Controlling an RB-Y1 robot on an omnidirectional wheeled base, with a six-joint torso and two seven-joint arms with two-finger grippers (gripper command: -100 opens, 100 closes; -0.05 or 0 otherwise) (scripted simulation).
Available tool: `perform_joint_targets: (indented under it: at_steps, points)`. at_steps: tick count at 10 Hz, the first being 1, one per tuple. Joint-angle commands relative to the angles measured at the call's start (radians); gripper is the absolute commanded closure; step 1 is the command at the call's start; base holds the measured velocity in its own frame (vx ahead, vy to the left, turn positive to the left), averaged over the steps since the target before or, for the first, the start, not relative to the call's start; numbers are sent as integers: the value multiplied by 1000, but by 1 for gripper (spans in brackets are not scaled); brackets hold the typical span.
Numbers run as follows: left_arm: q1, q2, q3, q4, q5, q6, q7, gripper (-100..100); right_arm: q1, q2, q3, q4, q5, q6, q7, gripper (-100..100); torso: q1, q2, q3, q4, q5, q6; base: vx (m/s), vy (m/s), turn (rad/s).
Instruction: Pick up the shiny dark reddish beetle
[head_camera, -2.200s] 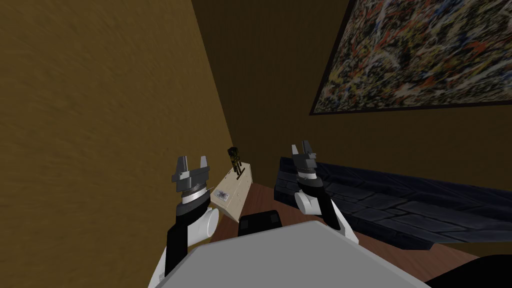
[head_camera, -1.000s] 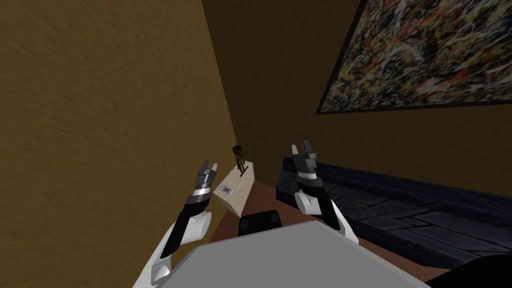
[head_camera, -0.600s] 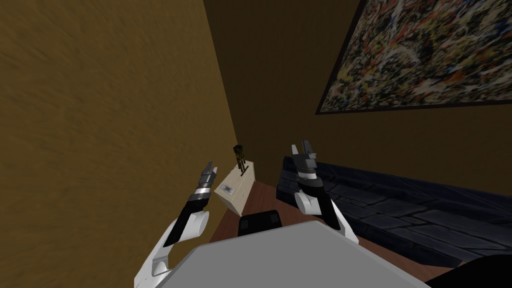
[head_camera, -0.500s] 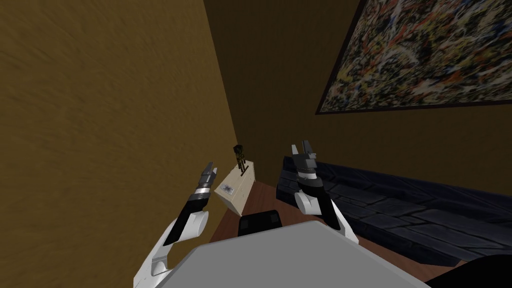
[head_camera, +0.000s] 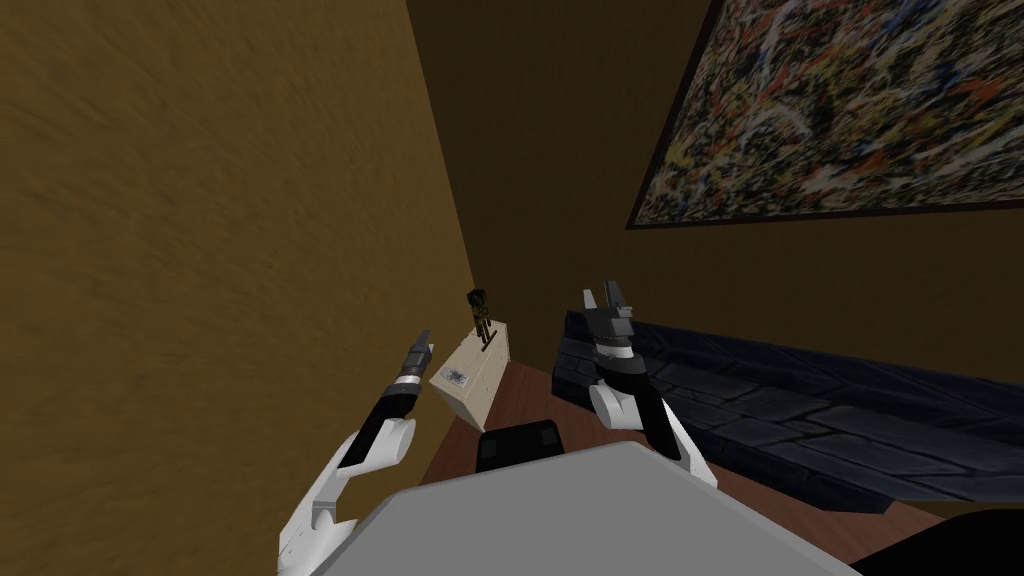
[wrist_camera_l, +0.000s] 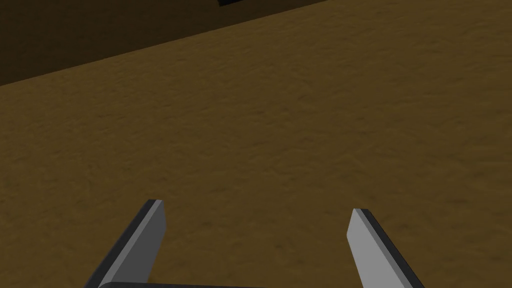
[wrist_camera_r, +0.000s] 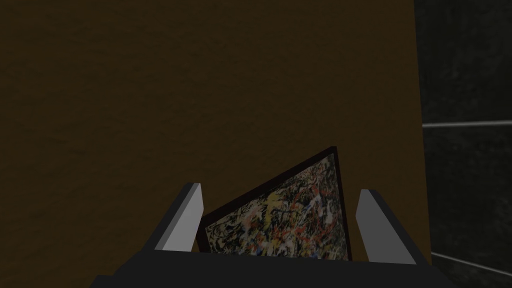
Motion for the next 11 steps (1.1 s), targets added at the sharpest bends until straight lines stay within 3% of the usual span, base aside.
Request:
perform_joint_targets:
  at_steps: [1,8,9,11]
  points:
    - [-25,21,10,50,22,50,-24,-100,0,0,0,0,0,0,0,0,0,0,0,0,0,0,-30,34,-108]
    - [-92,61,29,244,68,201,-66,-100,0,0,0,0,0,0,0,0,1,1,0,0,0,0,-27,29,-76]
    - [-116,74,33,270,84,241,-79,-100,0,0,0,0,0,0,0,0,1,0,0,0,0,0,-30,37,-158]
    - [-116,74,33,303,84,245,-79,-100,0,0,0,0,0,0,0,0,1,0,0,0,0,-1,-16,22,-25]
